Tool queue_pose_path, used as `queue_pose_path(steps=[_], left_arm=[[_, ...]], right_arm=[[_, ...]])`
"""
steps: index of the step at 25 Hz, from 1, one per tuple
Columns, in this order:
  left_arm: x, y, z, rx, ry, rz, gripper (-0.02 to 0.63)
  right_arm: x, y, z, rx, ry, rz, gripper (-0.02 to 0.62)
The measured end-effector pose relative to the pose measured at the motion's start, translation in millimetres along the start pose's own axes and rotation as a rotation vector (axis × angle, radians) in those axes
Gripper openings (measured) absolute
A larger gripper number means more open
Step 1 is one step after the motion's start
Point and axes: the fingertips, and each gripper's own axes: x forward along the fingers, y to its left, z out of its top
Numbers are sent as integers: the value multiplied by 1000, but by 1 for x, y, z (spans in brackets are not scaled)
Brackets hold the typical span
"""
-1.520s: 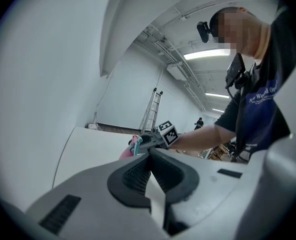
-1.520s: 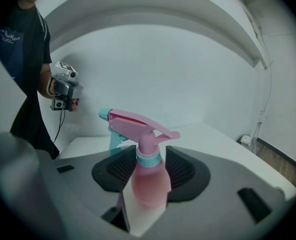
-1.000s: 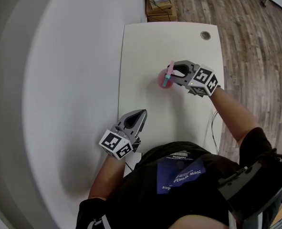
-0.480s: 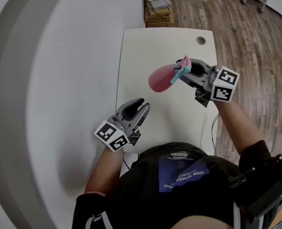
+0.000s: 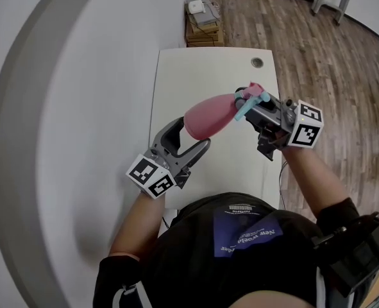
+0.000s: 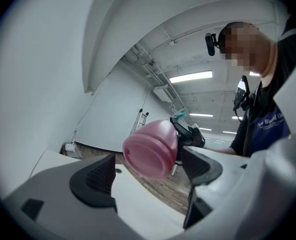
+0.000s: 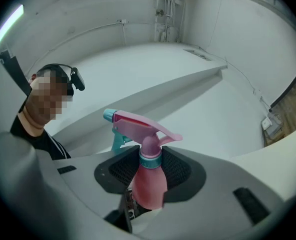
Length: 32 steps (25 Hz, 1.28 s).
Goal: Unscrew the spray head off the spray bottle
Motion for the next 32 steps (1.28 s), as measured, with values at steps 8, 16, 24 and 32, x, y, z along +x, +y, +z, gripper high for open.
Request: queue_pose_path(steps=[8,16,24,32], left_arm=[[-1,-50,40,60,-128,-112,439],[-16,-99,36,135,-136,-125,439],[-24,-105,38,106,-102,-144,442],[-27,-109,41,-50,-28,-224,443]], right_arm=[[-8,39,0,149,-62,82,132],[-31,77,-11,237,-142,133,132],[-32,88,-15,230,-153,142,132],[-34,103,-11,104,-139,194,127]])
